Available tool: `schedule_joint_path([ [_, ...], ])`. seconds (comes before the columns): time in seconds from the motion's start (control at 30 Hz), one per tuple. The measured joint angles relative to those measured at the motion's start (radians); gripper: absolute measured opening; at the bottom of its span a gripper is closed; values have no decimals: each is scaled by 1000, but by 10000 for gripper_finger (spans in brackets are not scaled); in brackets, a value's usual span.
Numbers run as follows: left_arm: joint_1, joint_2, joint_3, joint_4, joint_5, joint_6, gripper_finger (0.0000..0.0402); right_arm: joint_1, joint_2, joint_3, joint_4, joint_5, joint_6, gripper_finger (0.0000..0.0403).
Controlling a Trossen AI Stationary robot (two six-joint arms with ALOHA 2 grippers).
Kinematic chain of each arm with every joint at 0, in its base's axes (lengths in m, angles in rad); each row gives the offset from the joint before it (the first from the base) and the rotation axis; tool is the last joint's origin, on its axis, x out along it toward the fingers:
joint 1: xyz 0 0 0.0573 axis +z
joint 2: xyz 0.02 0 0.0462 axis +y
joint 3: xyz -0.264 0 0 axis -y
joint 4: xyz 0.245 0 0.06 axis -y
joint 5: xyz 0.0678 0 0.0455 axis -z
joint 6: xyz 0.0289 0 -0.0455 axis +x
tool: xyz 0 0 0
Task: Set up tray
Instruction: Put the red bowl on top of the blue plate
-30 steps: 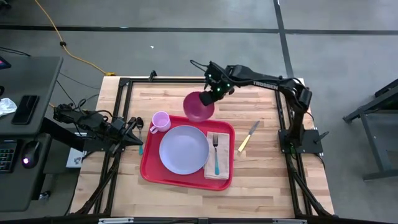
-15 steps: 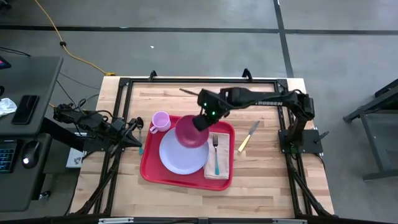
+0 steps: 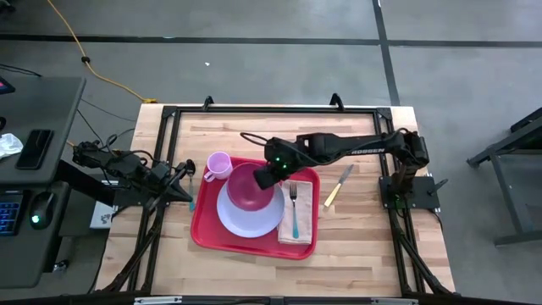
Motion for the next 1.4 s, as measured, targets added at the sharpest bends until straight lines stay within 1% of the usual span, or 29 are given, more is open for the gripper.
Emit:
schedule_joint_path([
  [0.23,0,0,0,2,8,1,21,15,34,0,15,7,36,0],
  [0.43,0,0,0,6,8,2,21,15,82,0,14,-15,44,0],
  [0.77,0,0,0,6,12,3,21,15,179,0,9,-91,44,0],
  [0.93,0,0,0,6,12,3,21,12,195,0,-10,-86,44,0],
  [1.03,0,0,0,6,11,3,21,11,206,0,-51,-74,37,0],
  [1.3,0,0,0,5,11,11,21,11,237,0,-40,-70,42,0],
  [1.4,0,0,0,5,11,11,21,10,244,0,-39,-53,35,0],
])
